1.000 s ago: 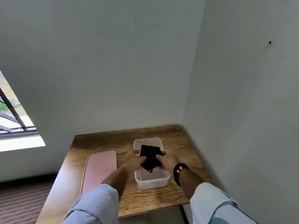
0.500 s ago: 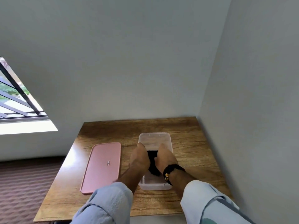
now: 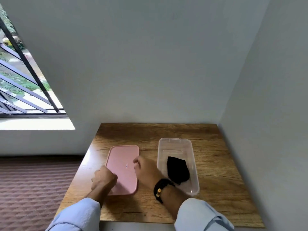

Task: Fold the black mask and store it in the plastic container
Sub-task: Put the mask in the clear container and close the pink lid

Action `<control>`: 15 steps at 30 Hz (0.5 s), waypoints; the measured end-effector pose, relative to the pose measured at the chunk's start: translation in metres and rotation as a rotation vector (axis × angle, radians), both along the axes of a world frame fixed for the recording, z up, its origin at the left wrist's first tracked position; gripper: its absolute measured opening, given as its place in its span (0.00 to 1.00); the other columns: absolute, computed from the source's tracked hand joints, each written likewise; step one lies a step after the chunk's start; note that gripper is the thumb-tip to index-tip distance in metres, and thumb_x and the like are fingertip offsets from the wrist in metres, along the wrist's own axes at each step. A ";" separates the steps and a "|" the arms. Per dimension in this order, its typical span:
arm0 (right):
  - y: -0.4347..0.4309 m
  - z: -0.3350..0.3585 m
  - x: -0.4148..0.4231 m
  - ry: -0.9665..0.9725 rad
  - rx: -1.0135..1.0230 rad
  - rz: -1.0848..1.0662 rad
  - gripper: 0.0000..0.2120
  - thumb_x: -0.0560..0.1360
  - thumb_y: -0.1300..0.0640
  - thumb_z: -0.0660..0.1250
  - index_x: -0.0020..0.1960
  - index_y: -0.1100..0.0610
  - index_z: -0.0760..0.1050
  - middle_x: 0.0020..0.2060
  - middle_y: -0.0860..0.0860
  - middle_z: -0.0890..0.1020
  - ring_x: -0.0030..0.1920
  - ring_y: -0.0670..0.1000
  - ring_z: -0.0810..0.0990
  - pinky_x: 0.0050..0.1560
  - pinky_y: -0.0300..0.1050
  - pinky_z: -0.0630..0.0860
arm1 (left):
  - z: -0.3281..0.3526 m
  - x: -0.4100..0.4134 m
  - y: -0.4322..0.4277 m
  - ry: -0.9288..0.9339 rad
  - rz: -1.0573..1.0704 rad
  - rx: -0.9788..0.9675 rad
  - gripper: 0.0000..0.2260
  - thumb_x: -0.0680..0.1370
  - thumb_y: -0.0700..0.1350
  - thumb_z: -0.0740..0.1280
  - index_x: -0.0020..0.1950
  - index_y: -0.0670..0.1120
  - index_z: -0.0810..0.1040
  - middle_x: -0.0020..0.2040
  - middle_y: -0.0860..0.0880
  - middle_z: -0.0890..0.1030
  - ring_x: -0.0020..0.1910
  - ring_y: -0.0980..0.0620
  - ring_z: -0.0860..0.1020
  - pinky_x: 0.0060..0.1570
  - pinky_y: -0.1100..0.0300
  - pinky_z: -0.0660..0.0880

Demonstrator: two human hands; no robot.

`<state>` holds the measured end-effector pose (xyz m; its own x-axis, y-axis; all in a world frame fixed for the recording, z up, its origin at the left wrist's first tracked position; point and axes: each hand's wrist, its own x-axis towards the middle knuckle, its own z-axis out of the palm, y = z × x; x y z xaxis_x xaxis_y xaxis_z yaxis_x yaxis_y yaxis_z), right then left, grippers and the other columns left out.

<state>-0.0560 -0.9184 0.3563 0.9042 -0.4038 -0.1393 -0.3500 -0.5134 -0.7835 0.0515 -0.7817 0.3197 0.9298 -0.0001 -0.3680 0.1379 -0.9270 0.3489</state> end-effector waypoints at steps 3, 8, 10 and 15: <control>0.040 -0.029 0.019 0.274 0.047 -0.101 0.19 0.79 0.60 0.59 0.69 0.60 0.69 0.66 0.59 0.76 0.65 0.60 0.77 0.64 0.48 0.75 | -0.012 0.010 0.020 0.044 -0.027 0.001 0.17 0.76 0.42 0.61 0.64 0.41 0.75 0.61 0.38 0.80 0.53 0.36 0.84 0.55 0.46 0.83; 0.045 -0.041 0.031 0.388 0.244 -0.347 0.22 0.77 0.57 0.64 0.70 0.63 0.71 0.67 0.59 0.77 0.67 0.59 0.77 0.67 0.49 0.75 | -0.023 0.036 0.035 0.127 -0.038 -0.141 0.14 0.80 0.39 0.61 0.61 0.36 0.81 0.56 0.36 0.85 0.52 0.35 0.86 0.53 0.48 0.85; 0.037 -0.035 0.028 0.330 0.266 -0.349 0.19 0.77 0.58 0.64 0.66 0.62 0.76 0.64 0.58 0.81 0.63 0.58 0.80 0.61 0.47 0.78 | -0.028 0.043 0.042 0.212 0.016 -0.282 0.13 0.82 0.37 0.62 0.62 0.34 0.82 0.56 0.36 0.84 0.50 0.39 0.85 0.47 0.50 0.83; 0.004 0.013 0.016 0.155 -0.060 -0.360 0.13 0.82 0.59 0.59 0.58 0.62 0.79 0.56 0.60 0.83 0.57 0.61 0.81 0.47 0.43 0.71 | -0.005 0.029 0.031 0.353 0.052 -0.714 0.11 0.84 0.44 0.63 0.52 0.41 0.83 0.49 0.41 0.83 0.45 0.45 0.81 0.42 0.54 0.81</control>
